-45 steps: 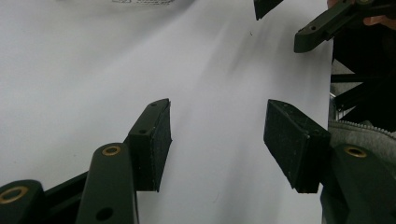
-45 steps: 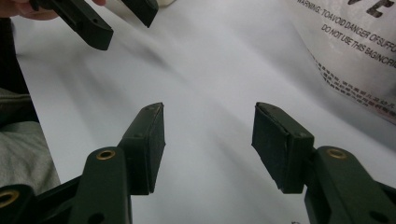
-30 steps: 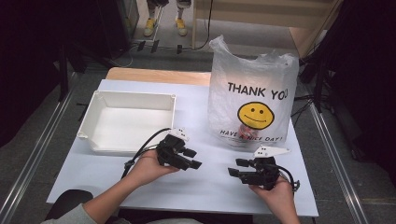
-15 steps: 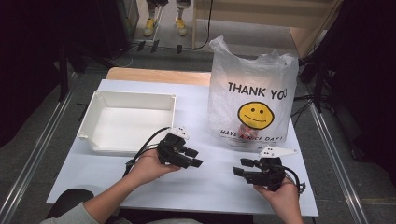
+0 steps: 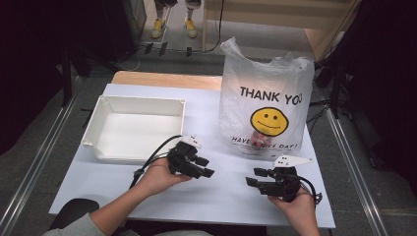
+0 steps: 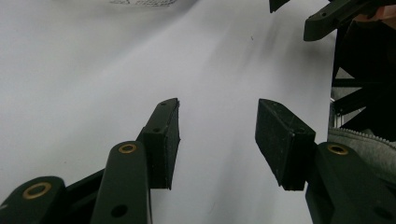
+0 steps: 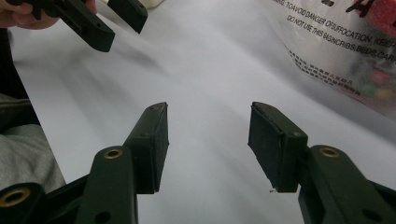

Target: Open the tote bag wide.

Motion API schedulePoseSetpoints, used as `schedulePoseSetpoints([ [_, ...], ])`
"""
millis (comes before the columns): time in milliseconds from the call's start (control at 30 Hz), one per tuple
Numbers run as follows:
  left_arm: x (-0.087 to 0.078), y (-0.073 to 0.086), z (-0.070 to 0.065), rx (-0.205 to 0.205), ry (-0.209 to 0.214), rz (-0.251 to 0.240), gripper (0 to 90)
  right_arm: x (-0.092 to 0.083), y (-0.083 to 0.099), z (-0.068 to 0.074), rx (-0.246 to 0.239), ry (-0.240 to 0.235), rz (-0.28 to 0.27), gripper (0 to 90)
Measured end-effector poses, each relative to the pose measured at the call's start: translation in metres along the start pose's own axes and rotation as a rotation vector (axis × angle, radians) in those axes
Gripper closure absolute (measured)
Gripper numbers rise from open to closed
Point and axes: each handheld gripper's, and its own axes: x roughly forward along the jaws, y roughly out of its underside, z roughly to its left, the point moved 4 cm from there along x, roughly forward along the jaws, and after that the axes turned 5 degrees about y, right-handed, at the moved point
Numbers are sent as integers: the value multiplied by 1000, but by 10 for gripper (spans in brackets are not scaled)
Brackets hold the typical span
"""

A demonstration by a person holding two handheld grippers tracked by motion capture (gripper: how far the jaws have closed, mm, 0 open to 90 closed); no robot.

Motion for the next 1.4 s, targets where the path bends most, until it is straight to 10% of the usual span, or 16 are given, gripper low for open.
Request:
schedulePoseSetpoints([
  [300, -2, -10, 1, -27, -1, -7, 535, -16, -3, -6, 8, 9, -13, 482],
  [867, -23, -82, -14, 20, 11, -34, 612, -90, -23, -52, 66, 54, -72, 571],
  [1400, -54, -175, 0, 29, 23, -83, 840, -146, -107, -121, 7, 36, -138, 889],
])
